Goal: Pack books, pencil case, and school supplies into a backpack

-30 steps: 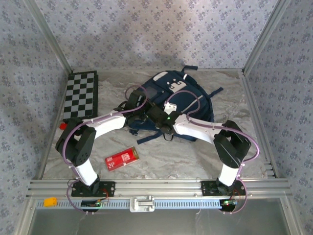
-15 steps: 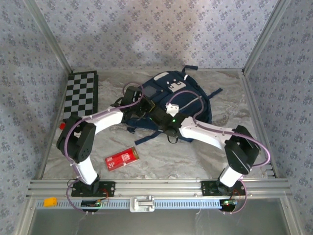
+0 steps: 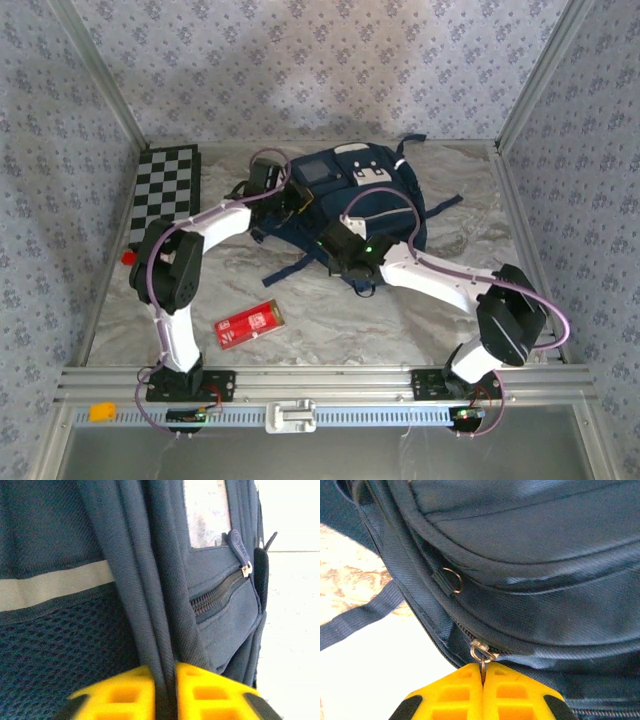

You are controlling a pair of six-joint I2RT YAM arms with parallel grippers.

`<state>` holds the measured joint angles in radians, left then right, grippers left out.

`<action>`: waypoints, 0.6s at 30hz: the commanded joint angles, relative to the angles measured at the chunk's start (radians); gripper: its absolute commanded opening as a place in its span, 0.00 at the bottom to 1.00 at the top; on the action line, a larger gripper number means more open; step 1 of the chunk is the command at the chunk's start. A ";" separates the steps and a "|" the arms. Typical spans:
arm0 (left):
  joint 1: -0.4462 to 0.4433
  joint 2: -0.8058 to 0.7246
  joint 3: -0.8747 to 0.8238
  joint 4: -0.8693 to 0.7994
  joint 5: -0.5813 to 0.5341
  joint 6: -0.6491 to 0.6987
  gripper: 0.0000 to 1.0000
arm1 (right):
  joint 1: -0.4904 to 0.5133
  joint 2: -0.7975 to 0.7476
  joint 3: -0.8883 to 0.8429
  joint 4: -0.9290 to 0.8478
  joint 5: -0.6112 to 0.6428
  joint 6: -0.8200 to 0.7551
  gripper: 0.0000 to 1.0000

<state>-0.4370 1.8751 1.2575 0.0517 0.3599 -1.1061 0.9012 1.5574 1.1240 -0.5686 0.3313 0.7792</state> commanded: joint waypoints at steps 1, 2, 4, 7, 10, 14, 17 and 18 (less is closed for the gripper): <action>0.023 -0.157 -0.112 0.077 -0.042 0.021 0.35 | -0.007 0.008 0.020 0.067 -0.081 -0.048 0.00; 0.023 -0.195 -0.139 0.052 -0.054 0.019 0.38 | -0.011 0.008 0.015 0.080 -0.090 -0.055 0.00; 0.023 -0.253 -0.191 0.034 -0.053 -0.006 0.42 | -0.016 0.009 0.005 0.090 -0.104 -0.062 0.00; 0.010 -0.333 -0.326 0.125 -0.060 -0.121 0.44 | -0.025 0.007 -0.017 0.115 -0.132 -0.066 0.00; -0.035 -0.382 -0.412 0.195 -0.091 -0.209 0.46 | -0.029 0.011 -0.021 0.115 -0.133 -0.073 0.00; -0.099 -0.374 -0.446 0.262 -0.126 -0.291 0.47 | -0.027 0.008 -0.028 0.106 -0.128 -0.084 0.00; -0.135 -0.337 -0.432 0.292 -0.138 -0.320 0.47 | -0.027 -0.004 -0.044 0.128 -0.132 -0.083 0.00; -0.142 -0.326 -0.422 0.280 -0.152 -0.324 0.47 | -0.027 -0.007 -0.048 0.133 -0.132 -0.082 0.00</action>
<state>-0.5640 1.5173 0.8124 0.2619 0.2527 -1.3712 0.8719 1.5673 1.0935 -0.4664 0.2256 0.7158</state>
